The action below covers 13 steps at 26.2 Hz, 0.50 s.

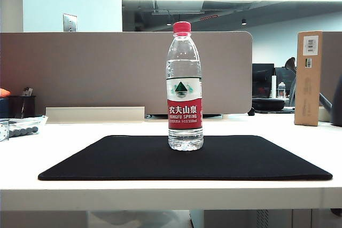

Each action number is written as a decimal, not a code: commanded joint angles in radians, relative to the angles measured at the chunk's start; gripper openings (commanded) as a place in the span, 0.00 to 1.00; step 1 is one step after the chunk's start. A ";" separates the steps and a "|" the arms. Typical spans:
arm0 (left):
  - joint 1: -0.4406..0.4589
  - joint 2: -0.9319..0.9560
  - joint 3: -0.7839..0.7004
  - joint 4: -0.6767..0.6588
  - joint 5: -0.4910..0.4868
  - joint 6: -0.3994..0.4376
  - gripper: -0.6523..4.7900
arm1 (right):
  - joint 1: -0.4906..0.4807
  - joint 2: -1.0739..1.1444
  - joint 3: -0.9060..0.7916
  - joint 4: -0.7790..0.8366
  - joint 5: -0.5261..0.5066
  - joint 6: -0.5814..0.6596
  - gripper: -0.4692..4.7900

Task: Stand the plastic bottle up on the black mouse pad.

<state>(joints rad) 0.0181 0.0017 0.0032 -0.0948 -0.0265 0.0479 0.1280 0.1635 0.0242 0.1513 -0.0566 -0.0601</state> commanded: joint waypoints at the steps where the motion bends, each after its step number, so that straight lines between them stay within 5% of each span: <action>1: 0.003 0.001 0.005 0.005 0.004 -0.003 0.11 | -0.047 -0.060 -0.023 0.000 -0.032 0.008 0.08; 13: 0.003 0.001 0.005 0.003 0.005 -0.003 0.11 | -0.108 -0.166 -0.023 -0.076 -0.027 0.000 0.08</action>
<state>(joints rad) 0.0181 0.0017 0.0032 -0.0971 -0.0261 0.0479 0.0193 -0.0017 0.0063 0.0624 -0.0822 -0.0608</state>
